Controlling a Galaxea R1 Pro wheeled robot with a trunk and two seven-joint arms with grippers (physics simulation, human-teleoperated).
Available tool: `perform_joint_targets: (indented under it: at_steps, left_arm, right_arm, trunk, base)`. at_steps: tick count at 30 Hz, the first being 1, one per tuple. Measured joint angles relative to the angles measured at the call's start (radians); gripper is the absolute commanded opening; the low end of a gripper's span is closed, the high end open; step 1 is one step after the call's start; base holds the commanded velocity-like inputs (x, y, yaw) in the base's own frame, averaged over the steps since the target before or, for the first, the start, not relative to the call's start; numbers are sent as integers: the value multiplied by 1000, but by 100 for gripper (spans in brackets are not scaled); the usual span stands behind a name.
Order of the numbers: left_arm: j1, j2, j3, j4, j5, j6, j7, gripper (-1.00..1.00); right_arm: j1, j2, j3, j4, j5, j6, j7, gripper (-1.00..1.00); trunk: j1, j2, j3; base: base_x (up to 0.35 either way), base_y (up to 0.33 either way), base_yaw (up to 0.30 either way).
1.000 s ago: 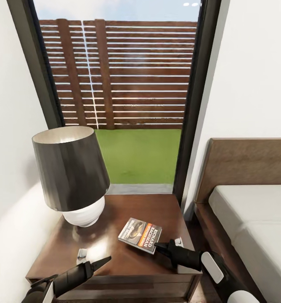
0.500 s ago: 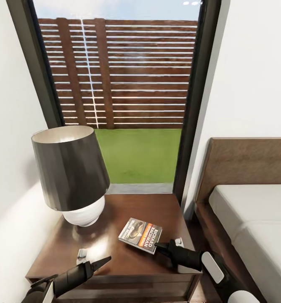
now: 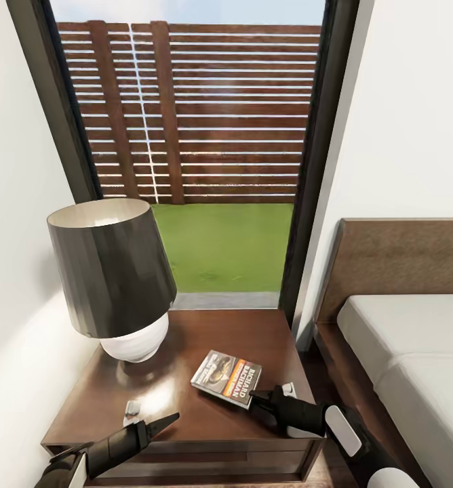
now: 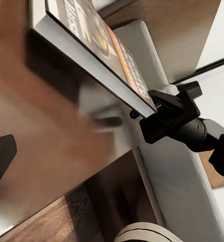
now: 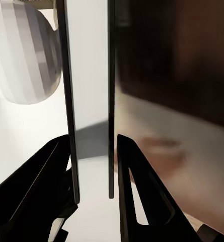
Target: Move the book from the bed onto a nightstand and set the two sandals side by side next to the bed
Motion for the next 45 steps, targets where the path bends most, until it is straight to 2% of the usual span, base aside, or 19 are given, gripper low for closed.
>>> perform_joint_targets:
  at_steps: [7, 12, 21, 25, 38, 42, 45]
  left_arm:
    - [0, 0, 0, 0, 0, 0, 0, 100]
    - [0, 0, 0, 0, 0, 0, 0, 100]
    - [0, 0, 0, 0, 0, 0, 0, 100]
    - [0, 0, 0, 0, 0, 0, 0, 100]
    - [0, 0, 0, 0, 0, 0, 0, 100]
    - [0, 0, 0, 0, 0, 0, 0, 100]
    - [0, 0, 0, 0, 0, 0, 0, 100]
  right_arm:
    - [0, 0, 0, 0, -4, 4, 62, -100]
    - [0, 0, 1, 0, 0, 2, 78, -100]
    - [0, 0, 1, 0, 0, 2, 80, -100]
    - [0, 0, 1, 0, 1, 1, 80, -100]
    - [0, 0, 1, 0, 0, 2, 80, -100]
    - [0, 0, 1, 0, 2, 1, 80, -100]
    - [0, 0, 1, 0, -1, 2, 80, -100]
  trunk:
    - [0, 0, 0]
    - [0, 0, 0]
    - [0, 0, 0]
    - [2, -1, -15]
    - [2, -1, -15]
    - [4, -2, -31]
    - [4, -2, -31]
  base:
    - [0, 0, 0]
    - [0, 0, 0]
    - [0, 0, 0]
    - [0, 0, 0]
    - [0, 0, 0]
    - [0, 0, 0]
    - [0, 0, 0]
